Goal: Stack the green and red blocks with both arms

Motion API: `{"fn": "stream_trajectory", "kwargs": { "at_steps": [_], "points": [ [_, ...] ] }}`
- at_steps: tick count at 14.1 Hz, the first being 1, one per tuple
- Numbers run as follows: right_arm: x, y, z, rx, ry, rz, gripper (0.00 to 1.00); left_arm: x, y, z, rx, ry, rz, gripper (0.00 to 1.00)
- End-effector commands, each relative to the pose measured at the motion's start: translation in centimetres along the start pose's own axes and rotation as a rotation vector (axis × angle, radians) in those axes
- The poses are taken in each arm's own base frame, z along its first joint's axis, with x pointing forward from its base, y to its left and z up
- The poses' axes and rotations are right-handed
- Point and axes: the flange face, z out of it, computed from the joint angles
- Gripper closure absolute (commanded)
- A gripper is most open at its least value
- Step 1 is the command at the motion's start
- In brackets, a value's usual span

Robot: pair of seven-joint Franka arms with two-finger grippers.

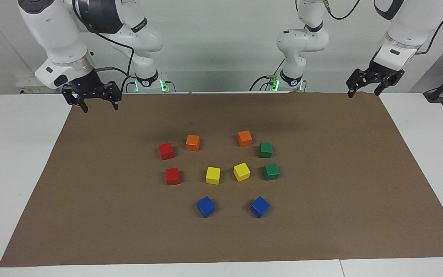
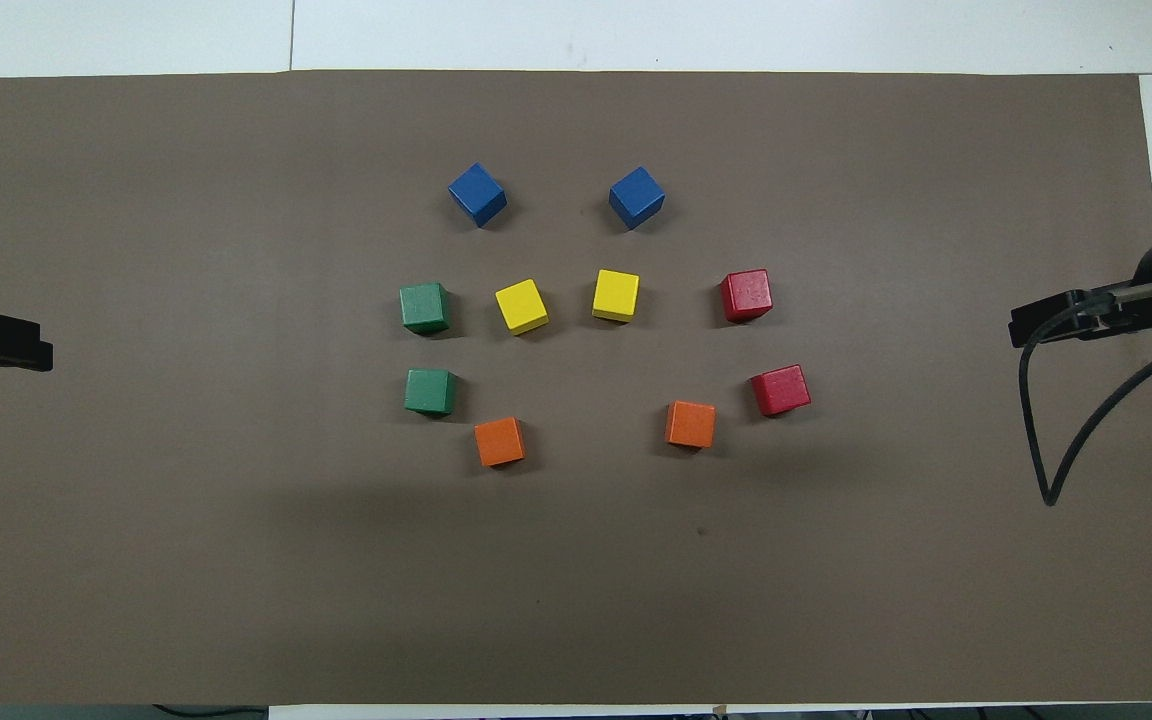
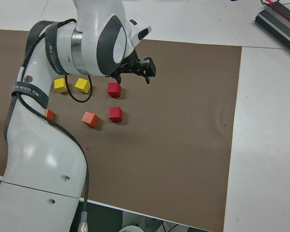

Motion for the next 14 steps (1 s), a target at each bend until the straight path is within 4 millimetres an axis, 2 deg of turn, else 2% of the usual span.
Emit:
{"fn": "stream_trajectory", "kwargs": {
  "at_steps": [1, 7, 11, 13, 14],
  "points": [
    [-0.4, -0.3, 0.2, 0.001, 0.004, 0.017, 0.0, -0.4, -0.4, -0.3, 0.018, 0.02, 0.008, 0.0],
    [-0.3, -0.3, 0.3, 0.001, 0.013, 0.014, 0.0, -0.7, -0.1, -0.2, 0.014, 0.013, 0.019, 0.0],
    [-0.4, -0.1, 0.5, 0.001, 0.009, 0.015, 0.0, -1.4, 0.6, 0.9, 0.006, -0.002, 0.018, 0.0],
    [-0.4, -0.1, 0.5, 0.001, 0.009, 0.017, 0.0, -1.3, 1.5, 1.4, 0.001, 0.002, -0.019, 0.0],
    [-0.4, -0.1, 0.4, 0.001, 0.012, 0.017, 0.0, -1.5, 2.9, 1.5, -0.011, 0.025, -0.001, 0.0]
  ]
}}
